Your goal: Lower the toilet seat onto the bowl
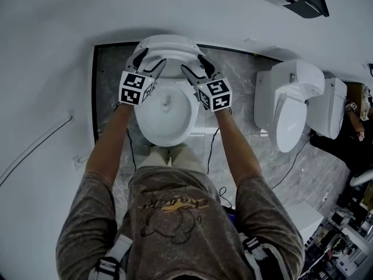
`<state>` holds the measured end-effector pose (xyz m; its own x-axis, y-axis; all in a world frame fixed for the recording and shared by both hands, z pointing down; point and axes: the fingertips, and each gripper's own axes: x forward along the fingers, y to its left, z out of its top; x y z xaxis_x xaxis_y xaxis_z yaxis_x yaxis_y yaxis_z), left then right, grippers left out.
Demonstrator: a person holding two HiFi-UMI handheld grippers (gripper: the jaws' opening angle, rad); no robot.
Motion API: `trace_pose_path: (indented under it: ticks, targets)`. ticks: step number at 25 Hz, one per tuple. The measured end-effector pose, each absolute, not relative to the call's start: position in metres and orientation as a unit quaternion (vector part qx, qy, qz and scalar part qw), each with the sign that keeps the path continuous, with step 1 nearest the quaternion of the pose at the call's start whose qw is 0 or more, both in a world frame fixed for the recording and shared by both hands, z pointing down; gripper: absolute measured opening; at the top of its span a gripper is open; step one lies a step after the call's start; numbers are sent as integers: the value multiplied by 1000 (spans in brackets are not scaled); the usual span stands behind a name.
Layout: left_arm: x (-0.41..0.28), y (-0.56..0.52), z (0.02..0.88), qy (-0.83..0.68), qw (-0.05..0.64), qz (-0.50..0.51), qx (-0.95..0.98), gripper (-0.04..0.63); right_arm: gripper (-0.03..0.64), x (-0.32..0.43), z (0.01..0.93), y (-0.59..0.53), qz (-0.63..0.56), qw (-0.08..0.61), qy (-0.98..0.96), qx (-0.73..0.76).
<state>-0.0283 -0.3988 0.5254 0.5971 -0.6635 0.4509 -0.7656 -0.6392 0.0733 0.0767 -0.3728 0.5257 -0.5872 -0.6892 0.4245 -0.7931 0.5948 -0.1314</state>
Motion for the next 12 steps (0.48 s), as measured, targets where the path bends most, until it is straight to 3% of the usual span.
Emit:
trace_pose_path:
  ticks: [12]
  targets:
    - [-39,-321,523,-373,141,194,896,290,281,65,525,-299,159,185,-861,446]
